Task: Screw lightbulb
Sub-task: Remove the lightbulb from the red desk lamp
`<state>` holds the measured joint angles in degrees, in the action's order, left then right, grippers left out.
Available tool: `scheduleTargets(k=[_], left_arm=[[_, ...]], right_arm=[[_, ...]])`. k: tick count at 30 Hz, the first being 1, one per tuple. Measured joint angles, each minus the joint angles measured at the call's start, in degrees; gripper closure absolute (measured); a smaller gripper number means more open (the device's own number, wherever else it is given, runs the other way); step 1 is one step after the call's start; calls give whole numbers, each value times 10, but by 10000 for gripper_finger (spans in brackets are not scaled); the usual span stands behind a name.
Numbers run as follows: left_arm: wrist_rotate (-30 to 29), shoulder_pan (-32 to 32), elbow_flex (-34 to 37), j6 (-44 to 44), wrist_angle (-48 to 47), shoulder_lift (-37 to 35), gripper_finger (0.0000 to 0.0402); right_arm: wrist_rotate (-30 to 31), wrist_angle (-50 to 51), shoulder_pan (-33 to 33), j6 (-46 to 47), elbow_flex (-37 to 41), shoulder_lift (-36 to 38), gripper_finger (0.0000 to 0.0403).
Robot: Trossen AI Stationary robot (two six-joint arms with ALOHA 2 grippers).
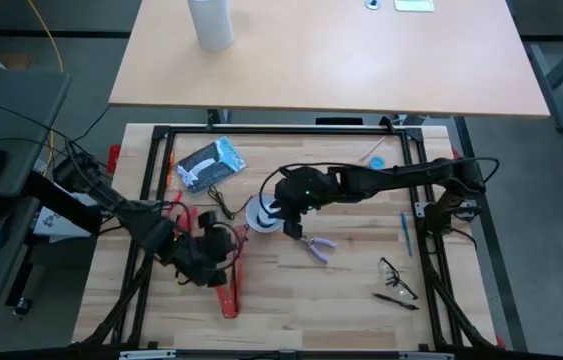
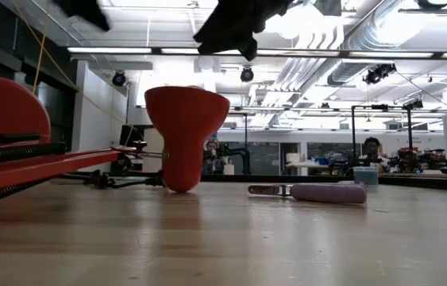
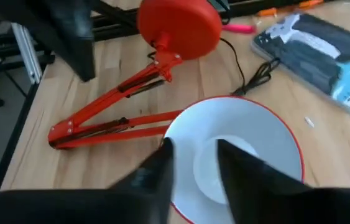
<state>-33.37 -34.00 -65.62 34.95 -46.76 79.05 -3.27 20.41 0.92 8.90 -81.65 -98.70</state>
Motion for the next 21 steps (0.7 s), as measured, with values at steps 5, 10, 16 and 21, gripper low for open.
scheduleTargets(k=[5,10,16,21], left_arm=[[-7,-55,53,154,-2,-9,401],[-31,-113,59,291,0,-10,402],[-4,-156,59,528,-85,-9,402],[20,-189,59,689,-135,-9,402]], right_arm=[[16,-19,2,-32,0,0,177],[40,-26,2,-68,-1,-13,106],[55,-29,6,-108,0,-58,98],[99,-27,9,-145,0,-72,98]])
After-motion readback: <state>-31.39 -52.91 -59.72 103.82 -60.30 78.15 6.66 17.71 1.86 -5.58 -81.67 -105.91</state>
